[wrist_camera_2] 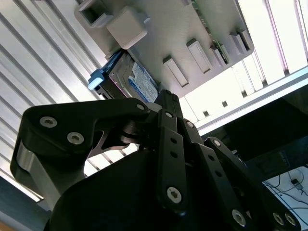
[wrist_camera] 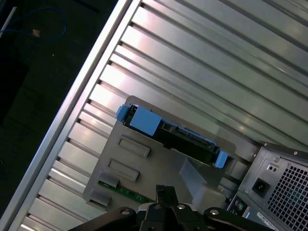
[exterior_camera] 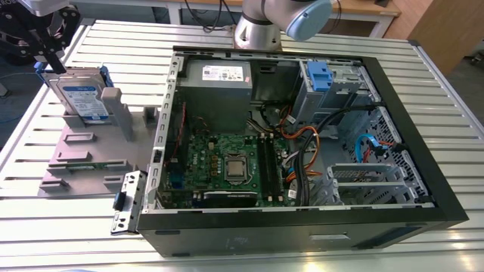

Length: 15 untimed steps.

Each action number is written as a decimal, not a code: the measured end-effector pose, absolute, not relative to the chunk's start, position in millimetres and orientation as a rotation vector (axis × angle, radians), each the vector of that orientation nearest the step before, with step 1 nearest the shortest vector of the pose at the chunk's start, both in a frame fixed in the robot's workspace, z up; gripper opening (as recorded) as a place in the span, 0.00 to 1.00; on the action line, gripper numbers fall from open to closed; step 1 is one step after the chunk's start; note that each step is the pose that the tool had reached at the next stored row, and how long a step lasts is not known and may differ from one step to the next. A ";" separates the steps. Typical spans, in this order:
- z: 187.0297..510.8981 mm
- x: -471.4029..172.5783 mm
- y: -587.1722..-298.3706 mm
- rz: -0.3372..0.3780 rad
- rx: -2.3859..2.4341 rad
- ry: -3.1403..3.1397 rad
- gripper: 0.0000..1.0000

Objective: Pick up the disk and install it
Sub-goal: 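Pick up the disk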

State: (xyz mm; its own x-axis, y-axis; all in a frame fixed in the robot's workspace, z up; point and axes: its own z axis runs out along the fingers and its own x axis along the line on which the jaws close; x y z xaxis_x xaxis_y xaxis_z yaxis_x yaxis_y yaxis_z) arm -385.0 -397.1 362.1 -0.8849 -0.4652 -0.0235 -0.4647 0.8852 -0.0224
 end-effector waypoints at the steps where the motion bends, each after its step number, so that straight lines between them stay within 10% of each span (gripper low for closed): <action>1: 362.1 -385.0 -397.1 -0.025 -0.747 3.022 0.11; 15: 362.1 -385.0 -397.1 -0.025 -0.762 3.019 0.11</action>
State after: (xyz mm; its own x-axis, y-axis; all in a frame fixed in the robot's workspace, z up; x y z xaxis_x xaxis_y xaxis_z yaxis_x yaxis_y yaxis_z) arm -385.0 -397.1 362.1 -0.8798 -0.4748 -0.0234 -0.4743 0.8801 -0.0226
